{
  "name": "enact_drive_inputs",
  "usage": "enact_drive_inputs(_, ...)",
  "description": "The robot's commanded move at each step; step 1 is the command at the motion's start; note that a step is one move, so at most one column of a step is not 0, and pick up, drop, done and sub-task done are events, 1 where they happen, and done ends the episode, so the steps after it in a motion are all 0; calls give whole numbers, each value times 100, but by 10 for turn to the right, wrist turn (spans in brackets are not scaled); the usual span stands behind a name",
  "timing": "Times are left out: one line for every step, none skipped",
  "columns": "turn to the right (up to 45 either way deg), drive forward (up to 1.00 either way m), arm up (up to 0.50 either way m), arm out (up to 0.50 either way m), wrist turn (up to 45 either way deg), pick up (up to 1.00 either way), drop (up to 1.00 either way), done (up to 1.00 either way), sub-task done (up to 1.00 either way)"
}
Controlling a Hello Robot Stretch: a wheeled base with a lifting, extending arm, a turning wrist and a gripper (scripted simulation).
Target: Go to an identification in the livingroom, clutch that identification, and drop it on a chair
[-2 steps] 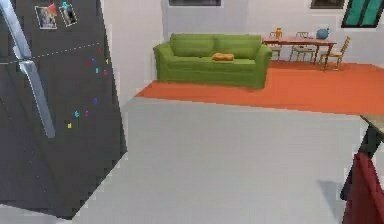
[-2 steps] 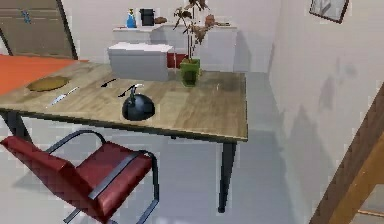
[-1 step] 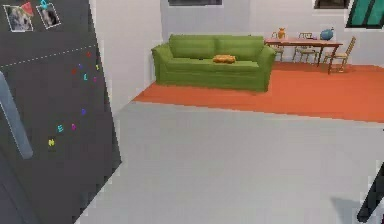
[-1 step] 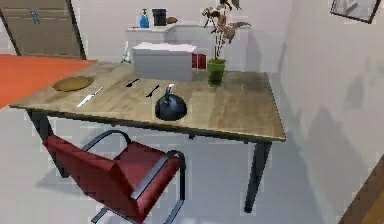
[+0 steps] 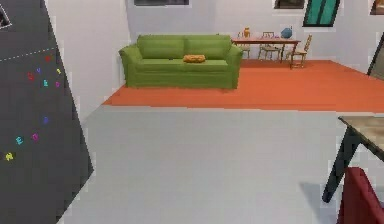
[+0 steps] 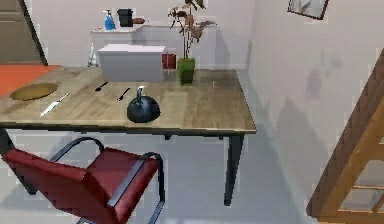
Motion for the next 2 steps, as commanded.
enact_drive_inputs(0,60,0,0,0,0,0,0,0)
enact_drive_inputs(60,0,0,0,0,0,0,0,0)
